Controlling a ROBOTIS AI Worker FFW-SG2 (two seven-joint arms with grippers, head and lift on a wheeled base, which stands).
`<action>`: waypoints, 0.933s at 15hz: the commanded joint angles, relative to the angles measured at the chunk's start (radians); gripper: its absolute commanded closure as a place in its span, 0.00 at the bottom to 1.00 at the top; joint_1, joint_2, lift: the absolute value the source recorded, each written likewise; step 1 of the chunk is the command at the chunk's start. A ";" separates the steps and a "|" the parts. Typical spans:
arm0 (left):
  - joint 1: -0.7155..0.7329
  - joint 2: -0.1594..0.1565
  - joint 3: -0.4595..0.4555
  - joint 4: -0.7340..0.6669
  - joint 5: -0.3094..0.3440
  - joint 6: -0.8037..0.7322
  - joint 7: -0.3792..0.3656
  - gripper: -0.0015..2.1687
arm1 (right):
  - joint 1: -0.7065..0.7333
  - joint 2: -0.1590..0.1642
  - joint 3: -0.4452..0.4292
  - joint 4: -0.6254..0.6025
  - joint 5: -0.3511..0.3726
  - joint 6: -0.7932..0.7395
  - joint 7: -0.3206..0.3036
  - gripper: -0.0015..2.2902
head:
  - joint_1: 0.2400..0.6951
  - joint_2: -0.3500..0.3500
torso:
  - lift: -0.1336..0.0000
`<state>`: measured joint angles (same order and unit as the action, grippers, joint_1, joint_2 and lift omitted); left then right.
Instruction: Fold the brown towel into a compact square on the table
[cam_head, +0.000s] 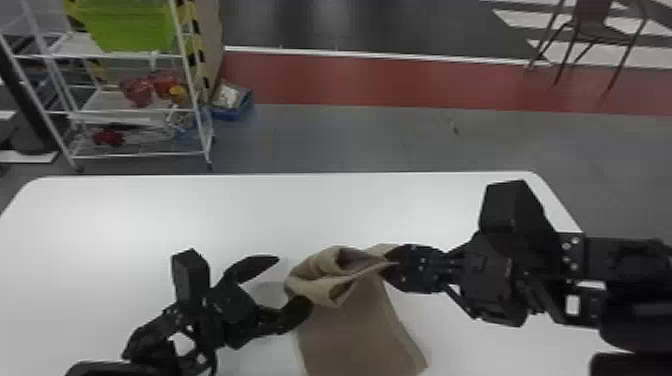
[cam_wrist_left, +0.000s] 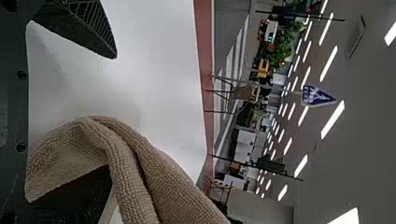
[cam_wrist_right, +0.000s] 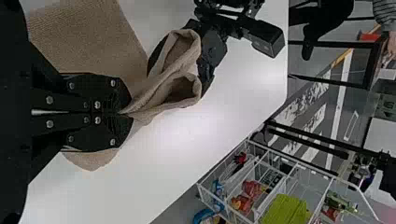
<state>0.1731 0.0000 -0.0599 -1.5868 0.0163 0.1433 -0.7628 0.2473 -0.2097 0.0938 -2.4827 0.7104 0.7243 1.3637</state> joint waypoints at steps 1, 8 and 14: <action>-0.003 -0.003 -0.003 0.016 -0.010 0.000 -0.003 0.02 | -0.003 0.000 -0.003 -0.010 -0.005 -0.001 0.003 0.92 | 1.00 0.35 | 0.09; 0.003 -0.003 0.014 0.022 -0.012 -0.003 -0.009 0.02 | -0.040 0.006 -0.031 -0.022 -0.022 0.027 0.003 0.92 | 1.00 0.34 | 0.09; 0.003 -0.003 0.052 0.021 -0.009 -0.009 -0.026 0.02 | 0.086 -0.042 -0.032 -0.076 -0.026 -0.013 0.003 0.92 | 1.00 0.37 | 0.09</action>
<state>0.1710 0.0000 -0.0193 -1.5649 0.0043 0.1389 -0.7842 0.2965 -0.2326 0.0605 -2.5538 0.6817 0.7330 1.3637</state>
